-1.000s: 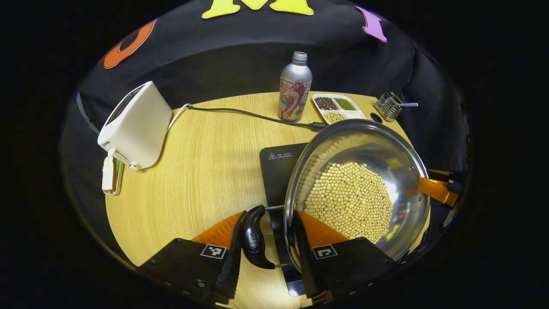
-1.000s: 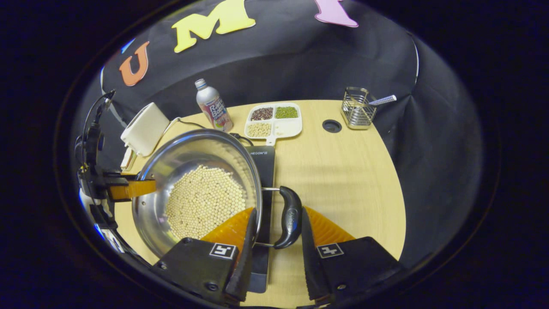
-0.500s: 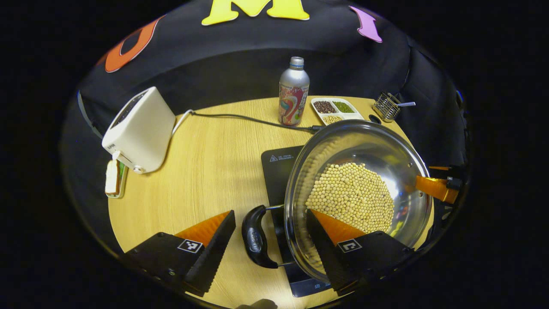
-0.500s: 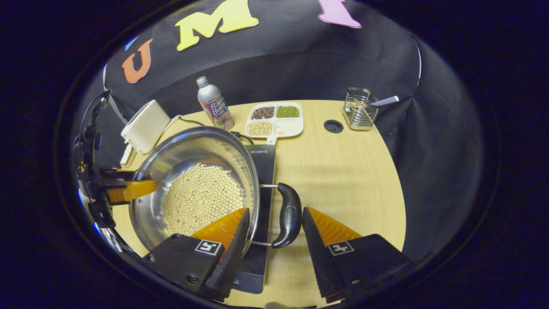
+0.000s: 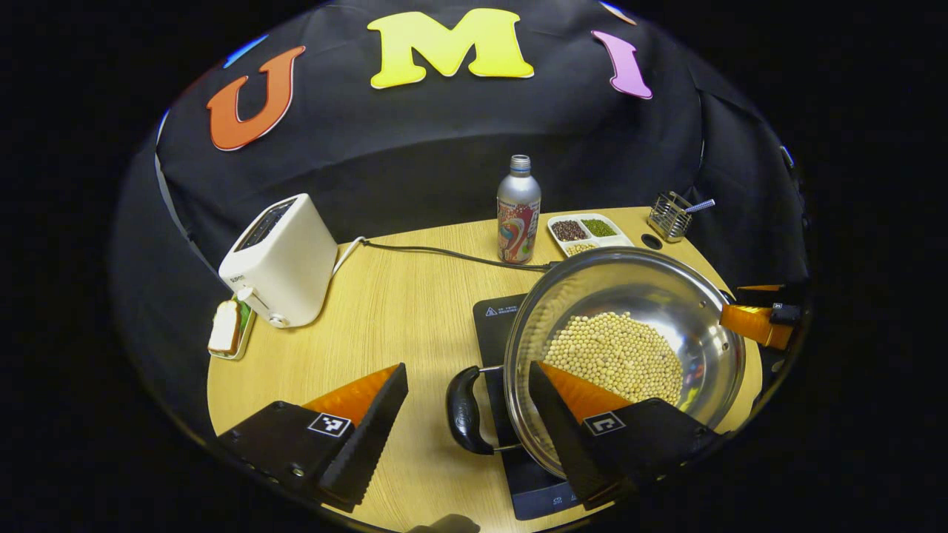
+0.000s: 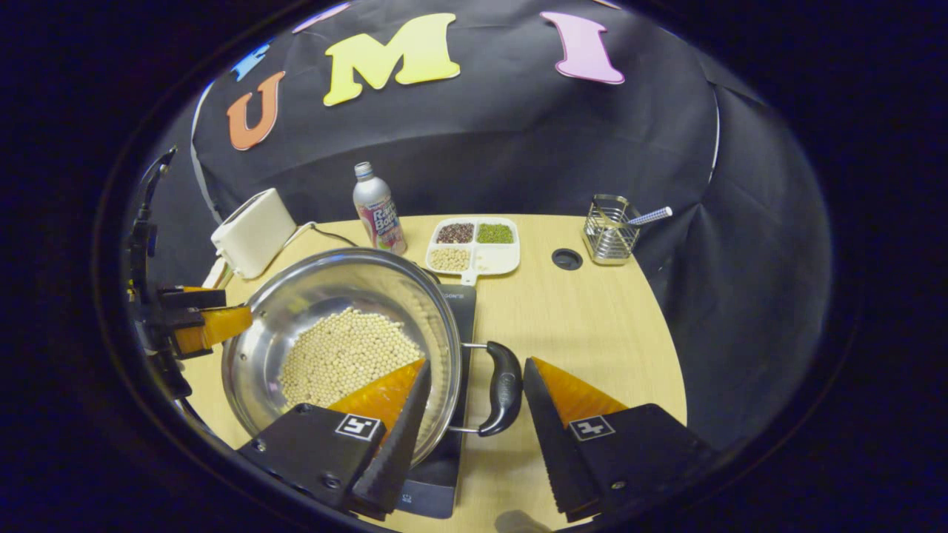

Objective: First push the handle of the pot to place it horizontally, then grasp the pot with both hands and set it on the induction cooktop.

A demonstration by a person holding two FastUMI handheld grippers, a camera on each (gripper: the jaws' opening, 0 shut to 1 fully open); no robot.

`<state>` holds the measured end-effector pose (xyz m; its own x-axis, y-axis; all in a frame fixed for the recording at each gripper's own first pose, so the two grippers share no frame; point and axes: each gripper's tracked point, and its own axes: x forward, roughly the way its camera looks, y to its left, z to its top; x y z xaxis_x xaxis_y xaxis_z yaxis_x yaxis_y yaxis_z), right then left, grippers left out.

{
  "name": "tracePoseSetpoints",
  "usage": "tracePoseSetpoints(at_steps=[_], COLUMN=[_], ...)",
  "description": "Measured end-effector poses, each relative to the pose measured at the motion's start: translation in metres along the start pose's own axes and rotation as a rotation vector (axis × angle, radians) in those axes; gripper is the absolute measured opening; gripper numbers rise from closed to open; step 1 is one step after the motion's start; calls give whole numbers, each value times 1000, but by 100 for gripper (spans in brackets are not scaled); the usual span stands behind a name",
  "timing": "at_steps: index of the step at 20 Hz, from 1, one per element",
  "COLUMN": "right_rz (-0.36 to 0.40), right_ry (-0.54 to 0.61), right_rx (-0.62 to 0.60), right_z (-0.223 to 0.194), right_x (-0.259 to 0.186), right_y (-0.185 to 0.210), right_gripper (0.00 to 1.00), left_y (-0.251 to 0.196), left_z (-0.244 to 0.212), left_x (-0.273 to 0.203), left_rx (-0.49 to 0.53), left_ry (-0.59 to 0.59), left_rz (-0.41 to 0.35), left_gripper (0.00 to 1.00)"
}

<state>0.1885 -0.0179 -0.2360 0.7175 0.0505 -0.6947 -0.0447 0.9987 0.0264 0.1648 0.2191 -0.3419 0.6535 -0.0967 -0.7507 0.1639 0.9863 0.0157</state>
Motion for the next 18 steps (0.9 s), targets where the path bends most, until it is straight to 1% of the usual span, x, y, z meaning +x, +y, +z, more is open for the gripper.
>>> tracePoseSetpoints(at_steps=[3,7,10,13,16,18], right_rz=[-4,29,32,35,9,-17], right_ry=[-36,-96,-112,-146,-192,-241], right_rx=[13,-1,-15,5,-19,-36], right_z=[6,16,17,23,29,37], right_x=[-4,-15,-23,-39,-64,-88], right_y=[0,16,25,35,39,40], right_gripper=[78,78,78,78,78,77], left_y=[2,8,8,4,7,11], left_z=[9,16,18,25,41,51], left_x=[-13,-27,-34,-51,-76,-104], left_rx=[-24,-28,-12,-19,-22,-33], left_ry=[-62,-120,-139,-166,-226,-265], left_rz=[38,62,61,36,23,19], left_gripper=[98,98,98,98,98,97])
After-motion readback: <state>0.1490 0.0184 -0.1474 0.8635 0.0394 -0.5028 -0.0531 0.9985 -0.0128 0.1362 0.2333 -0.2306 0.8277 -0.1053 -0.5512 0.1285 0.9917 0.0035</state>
